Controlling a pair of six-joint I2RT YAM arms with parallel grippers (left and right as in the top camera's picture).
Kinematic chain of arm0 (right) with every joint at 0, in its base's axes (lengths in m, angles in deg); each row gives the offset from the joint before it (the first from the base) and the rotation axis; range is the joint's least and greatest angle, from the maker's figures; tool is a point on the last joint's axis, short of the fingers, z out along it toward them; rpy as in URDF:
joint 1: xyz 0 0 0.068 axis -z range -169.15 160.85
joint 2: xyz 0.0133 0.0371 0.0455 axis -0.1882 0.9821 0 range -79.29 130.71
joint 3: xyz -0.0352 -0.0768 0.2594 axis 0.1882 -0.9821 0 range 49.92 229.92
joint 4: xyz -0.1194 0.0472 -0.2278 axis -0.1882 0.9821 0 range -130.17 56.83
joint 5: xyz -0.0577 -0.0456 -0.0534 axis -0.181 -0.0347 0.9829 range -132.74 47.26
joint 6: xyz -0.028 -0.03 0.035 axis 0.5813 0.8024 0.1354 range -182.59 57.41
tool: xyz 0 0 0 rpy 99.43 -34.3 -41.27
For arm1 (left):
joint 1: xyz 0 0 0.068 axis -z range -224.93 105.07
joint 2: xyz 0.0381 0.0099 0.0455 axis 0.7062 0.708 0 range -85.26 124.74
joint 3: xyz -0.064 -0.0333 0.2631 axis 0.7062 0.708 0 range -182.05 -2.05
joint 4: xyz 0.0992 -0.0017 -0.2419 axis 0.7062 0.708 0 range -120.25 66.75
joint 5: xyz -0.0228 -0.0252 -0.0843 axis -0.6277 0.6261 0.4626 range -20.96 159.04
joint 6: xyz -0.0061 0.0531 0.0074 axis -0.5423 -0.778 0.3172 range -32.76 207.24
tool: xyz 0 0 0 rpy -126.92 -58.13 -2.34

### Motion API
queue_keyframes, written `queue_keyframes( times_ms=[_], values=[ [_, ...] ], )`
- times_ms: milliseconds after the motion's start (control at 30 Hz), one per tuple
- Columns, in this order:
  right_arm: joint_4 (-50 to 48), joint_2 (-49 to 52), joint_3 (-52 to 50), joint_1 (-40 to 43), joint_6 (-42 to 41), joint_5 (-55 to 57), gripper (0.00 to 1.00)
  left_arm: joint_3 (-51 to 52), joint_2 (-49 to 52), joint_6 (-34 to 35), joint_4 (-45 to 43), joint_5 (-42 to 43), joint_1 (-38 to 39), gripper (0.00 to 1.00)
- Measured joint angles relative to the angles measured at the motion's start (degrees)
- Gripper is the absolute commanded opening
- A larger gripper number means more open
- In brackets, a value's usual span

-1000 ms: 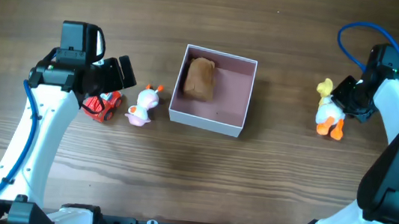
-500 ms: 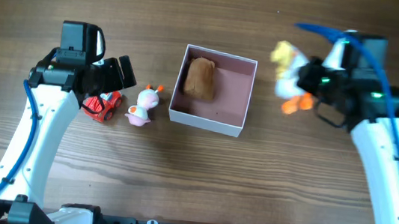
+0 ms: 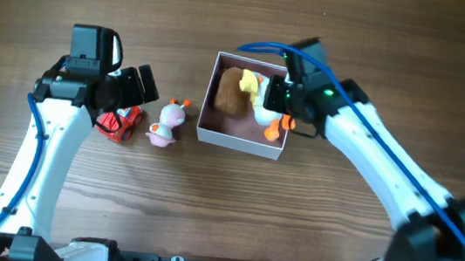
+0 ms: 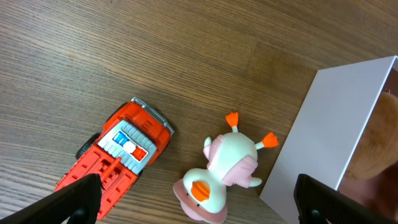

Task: Pack container
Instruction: 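Carry the duck plush into the box beside the brown plush and release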

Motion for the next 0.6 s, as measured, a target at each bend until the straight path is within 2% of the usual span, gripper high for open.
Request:
queue_keyframes(
  times_ms=[200, 233, 267, 300, 333, 367, 433, 500, 600],
  values=[
    [-5.8, 8.1, -0.1, 0.1, 1.0, 2.5, 0.05, 0.0, 0.0, -0.1, 0.0, 0.0, 0.0, 1.00],
    [-6.4, 8.2, -0.1, 0.1, 1.2, 2.8, 0.09, 0.0, 0.0, -0.1, 0.0, 0.0, 0.0, 1.00],
    [-7.0, 8.2, -0.1, 0.1, 1.6, 2.8, 0.15, 0.0, 0.0, -0.1, 0.0, 0.0, 0.0, 1.00],
    [-9.0, 8.2, -0.1, 0.1, 2.3, 3.0, 0.33, 0.0, 0.0, -0.1, 0.0, 0.0, 0.0, 1.00],
    [-9.5, 8.2, -0.1, 0.1, 2.7, 3.1, 0.43, 0.0, 0.0, -0.1, 0.0, 0.0, 0.0, 1.00],
    [-9.9, 8.2, -0.1, 0.1, 3.1, 3.1, 0.57, 0.0, 0.0, -0.1, 0.0, 0.0, 0.0, 1.00],
    [-11.2, 8.2, -0.1, 0.1, 4.5, 3.2, 0.74, 0.0, 0.0, -0.1, 0.0, 0.0, 0.0, 1.00],
    [-11.4, 8.2, -0.1, 0.1, 5.3, 3.2, 0.81, 0.0, 0.0, -0.1, 0.0, 0.0, 0.0, 1.00],
    [-11.4, 8.2, -0.1, 0.1, 6.5, 3.2, 0.83, 0.0, 0.0, -0.1, 0.0, 0.0, 0.0, 1.00]
  ],
)
